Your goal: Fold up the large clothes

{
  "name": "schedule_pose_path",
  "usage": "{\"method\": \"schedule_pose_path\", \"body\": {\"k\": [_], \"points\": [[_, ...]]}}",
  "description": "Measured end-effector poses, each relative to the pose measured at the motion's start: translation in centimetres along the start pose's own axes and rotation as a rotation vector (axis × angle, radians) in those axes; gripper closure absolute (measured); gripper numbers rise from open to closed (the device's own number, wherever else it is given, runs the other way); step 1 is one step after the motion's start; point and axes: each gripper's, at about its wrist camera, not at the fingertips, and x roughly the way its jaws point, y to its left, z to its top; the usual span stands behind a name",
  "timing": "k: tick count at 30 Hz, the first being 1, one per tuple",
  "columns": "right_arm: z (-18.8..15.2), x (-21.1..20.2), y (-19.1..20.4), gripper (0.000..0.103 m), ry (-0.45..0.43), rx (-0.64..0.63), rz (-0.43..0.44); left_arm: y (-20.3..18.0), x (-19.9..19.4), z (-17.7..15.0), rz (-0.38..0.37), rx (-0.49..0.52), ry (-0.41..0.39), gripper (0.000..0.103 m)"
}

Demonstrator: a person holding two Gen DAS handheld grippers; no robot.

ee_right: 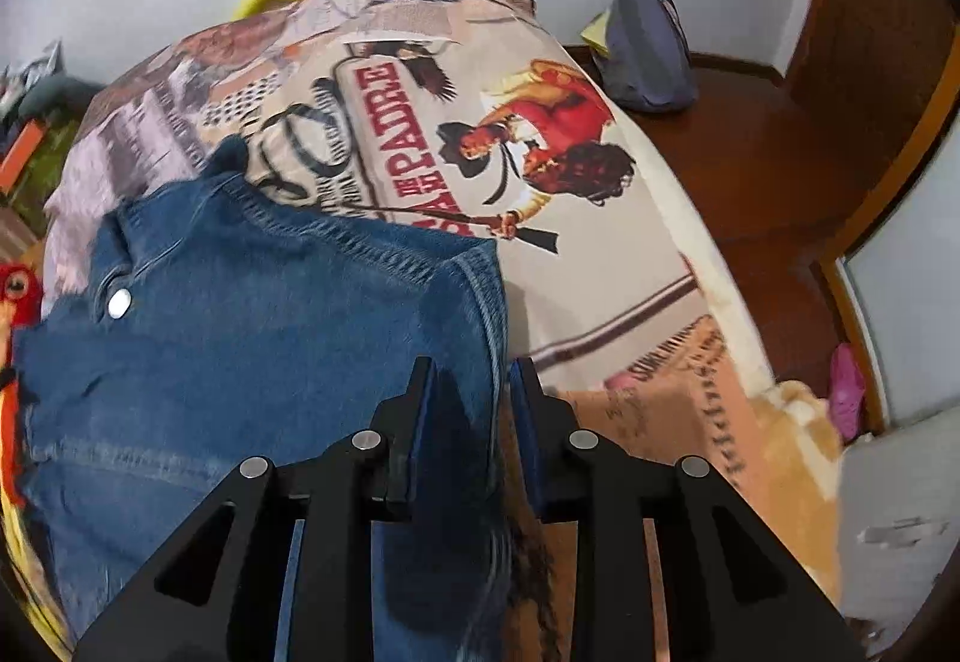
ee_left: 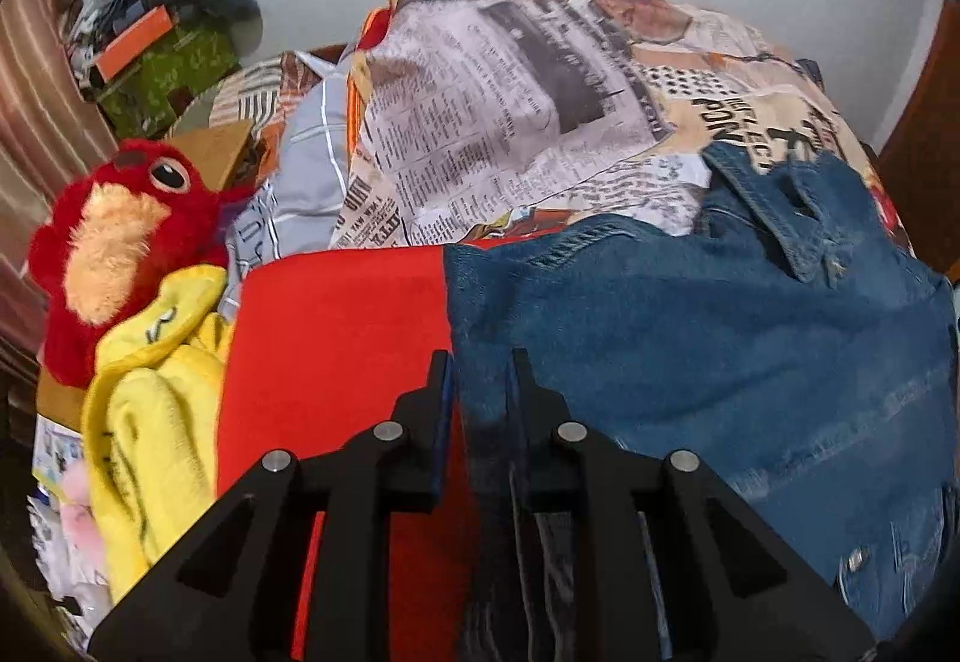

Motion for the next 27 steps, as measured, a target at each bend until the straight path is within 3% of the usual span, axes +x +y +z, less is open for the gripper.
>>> {"method": "schedule_pose_path", "body": {"k": [5, 9, 14, 23, 27], "points": [[-1.1, -5.3, 1.5, 0.077, -0.055, -0.088, -0.003, -0.7, -4.5, -0.6, -0.018, 0.024, -0.059, 0.073], [-2.2, -10.1, 2.4, 0.058, -0.136, -0.124, -0.002, -1.0, -9.4, -1.4, -0.036, 0.042, -0.129, 0.066], [-4.0, -15.4, 3.1, 0.045, -0.211, -0.159, 0.014, -1.1, -14.5, -3.0, -0.047, 0.071, -0.209, 0.054], [-8.4, -19.7, 4.4, 0.044, -0.262, -0.261, -0.016, -1.5, -20.9, -8.3, -0.07, 0.171, -0.261, 0.022], [-10.4, -19.9, 4.5, 0.043, -0.247, -0.286, -0.027, -1.2, -20.7, -11.4, -0.095, 0.178, -0.218, 0.02]]}}
